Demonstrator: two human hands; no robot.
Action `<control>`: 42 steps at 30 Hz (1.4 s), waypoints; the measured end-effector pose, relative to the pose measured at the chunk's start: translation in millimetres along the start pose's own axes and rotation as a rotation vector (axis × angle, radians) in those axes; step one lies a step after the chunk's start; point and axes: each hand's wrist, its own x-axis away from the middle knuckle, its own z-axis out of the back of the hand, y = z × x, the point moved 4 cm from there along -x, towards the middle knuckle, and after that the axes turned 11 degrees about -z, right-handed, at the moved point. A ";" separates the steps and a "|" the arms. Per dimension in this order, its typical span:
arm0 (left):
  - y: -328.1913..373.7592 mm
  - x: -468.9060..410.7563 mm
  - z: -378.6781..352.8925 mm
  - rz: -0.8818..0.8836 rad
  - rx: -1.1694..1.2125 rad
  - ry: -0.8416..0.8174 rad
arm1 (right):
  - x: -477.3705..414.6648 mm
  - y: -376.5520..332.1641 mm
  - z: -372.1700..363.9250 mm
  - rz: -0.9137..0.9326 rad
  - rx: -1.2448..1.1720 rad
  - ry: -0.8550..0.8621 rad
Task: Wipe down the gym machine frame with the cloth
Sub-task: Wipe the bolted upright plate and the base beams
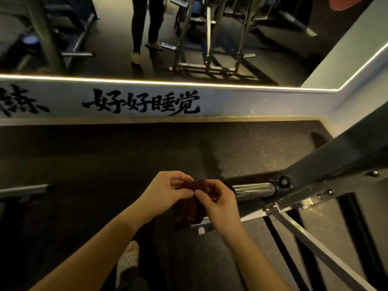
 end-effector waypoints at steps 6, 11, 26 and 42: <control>58.2 -73.0 59.6 -0.145 0.003 -0.097 | -41.6 -100.8 7.2 0.028 -0.017 0.189; 118.7 -135.6 106.6 -0.243 -0.007 -0.201 | -68.1 -179.8 16.2 0.105 -0.102 0.277; 253.4 -364.9 64.8 -0.595 -0.021 -0.342 | -196.6 -272.7 145.8 0.200 -0.321 0.813; 389.2 -568.2 -138.9 -1.079 -0.057 -0.780 | -258.5 -280.7 365.6 0.048 -0.462 1.445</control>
